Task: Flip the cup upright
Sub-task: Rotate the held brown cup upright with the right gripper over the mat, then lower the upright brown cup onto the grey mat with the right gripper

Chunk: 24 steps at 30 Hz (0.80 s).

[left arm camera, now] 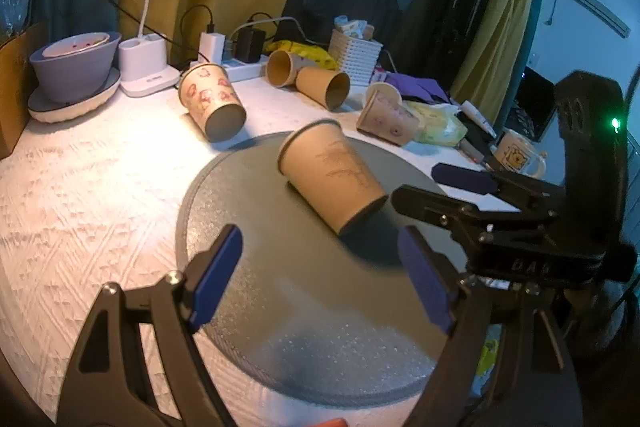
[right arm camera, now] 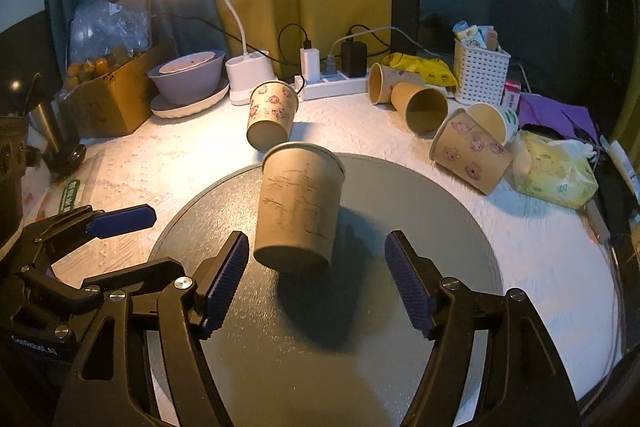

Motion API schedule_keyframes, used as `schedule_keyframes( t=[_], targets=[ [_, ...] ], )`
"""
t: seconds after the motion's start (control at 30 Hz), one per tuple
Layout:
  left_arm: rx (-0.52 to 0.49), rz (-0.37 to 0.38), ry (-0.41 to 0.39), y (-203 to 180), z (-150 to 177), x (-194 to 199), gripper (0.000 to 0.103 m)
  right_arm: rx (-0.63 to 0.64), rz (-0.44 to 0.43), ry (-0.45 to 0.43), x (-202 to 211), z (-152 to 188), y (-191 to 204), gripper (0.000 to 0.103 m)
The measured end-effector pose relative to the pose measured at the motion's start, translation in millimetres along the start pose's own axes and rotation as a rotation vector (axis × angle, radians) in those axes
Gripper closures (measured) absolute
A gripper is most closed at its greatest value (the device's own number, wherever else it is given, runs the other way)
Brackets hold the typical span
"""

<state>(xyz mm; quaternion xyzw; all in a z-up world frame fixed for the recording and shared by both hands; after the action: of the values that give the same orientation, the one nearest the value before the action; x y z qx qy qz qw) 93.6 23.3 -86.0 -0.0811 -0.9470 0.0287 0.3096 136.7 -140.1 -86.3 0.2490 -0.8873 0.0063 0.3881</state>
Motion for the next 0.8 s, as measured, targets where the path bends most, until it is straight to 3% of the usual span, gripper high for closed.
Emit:
schedule_keyframes(
  t=[0.23,0.43,0.8],
  targets=[
    [0.043,-0.022,-0.012,18.5,-2.9,-2.0,0.021,-0.056,-0.090,0.094,-15.8,-18.9,2.4,0.029],
    [0.089,-0.041,0.003,50.1,-6.7,-9.0,0.021,-0.125,-0.206,0.300,-61.4,-47.7,15.9,0.029],
    [0.170,-0.043,0.061,89.1,-5.3,-29.6,0.021,-0.051,-0.153,0.592,-133.1,-76.4,34.3,0.029]
  ],
)
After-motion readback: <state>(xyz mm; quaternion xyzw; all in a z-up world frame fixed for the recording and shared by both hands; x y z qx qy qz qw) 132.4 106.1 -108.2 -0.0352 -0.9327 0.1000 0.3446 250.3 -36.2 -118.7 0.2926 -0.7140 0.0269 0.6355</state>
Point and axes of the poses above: each gripper's, at about its wrist camera, not at the fingertips, and x roughly against the way its jaws point, y to its left, z to its underside, the point moved 2 cm from there along -x, roughly the way its jaws point, and after that the axes turned 14 degrees about -x, right-handed, at the moved point
